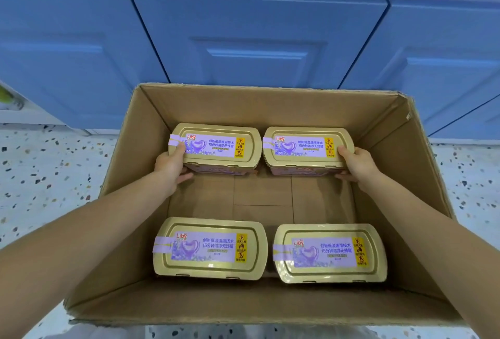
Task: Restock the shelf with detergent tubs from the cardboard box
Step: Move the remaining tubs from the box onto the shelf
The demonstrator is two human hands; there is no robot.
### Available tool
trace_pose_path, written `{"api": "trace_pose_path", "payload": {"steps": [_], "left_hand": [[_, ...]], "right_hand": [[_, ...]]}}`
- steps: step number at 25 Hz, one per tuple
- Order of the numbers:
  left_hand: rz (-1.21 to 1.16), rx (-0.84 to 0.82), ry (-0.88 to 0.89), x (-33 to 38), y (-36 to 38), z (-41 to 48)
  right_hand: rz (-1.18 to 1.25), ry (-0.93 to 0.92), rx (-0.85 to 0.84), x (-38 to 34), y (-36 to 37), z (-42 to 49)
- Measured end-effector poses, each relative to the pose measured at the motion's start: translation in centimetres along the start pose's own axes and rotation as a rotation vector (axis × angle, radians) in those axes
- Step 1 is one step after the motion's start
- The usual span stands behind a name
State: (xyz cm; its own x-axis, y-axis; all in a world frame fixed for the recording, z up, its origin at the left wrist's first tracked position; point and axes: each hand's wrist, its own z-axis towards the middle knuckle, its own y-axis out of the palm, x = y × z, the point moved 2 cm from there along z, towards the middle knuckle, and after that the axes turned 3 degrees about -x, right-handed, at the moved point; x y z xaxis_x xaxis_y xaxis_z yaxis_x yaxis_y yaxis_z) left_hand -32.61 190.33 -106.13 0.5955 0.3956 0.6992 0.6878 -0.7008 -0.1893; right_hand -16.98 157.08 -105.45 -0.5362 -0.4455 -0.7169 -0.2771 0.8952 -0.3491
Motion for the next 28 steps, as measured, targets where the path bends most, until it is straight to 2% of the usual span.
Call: {"api": "trace_pose_path", "payload": {"steps": [4, 10, 14, 20, 28], "left_hand": [[-0.040, 0.018, 0.047, 0.4, -0.1, -0.2], [0.126, 0.042, 0.123, 0.1, -0.7, -1.6], [0.151, 0.009, 0.183, 1.6, -1.9, -4.4], [0.070, -0.081, 0.353, 8.3, -4.5, -11.6], [0.141, -0.108, 0.590, 21.4, -9.3, -20.7]], "right_hand": [[0.031, -0.033, 0.000, 0.3, -0.3, 0.3], [0.010, -0.033, 0.120, 0.3, -1.9, -1.4], [0.070, -0.080, 0.101, -1.6, -3.8, -5.2], [0.162, -0.233, 0.102, -8.6, -7.4, -12.3], [0.055, -0.492, 0.150, -22.0, -12.7, -19.6]]}}
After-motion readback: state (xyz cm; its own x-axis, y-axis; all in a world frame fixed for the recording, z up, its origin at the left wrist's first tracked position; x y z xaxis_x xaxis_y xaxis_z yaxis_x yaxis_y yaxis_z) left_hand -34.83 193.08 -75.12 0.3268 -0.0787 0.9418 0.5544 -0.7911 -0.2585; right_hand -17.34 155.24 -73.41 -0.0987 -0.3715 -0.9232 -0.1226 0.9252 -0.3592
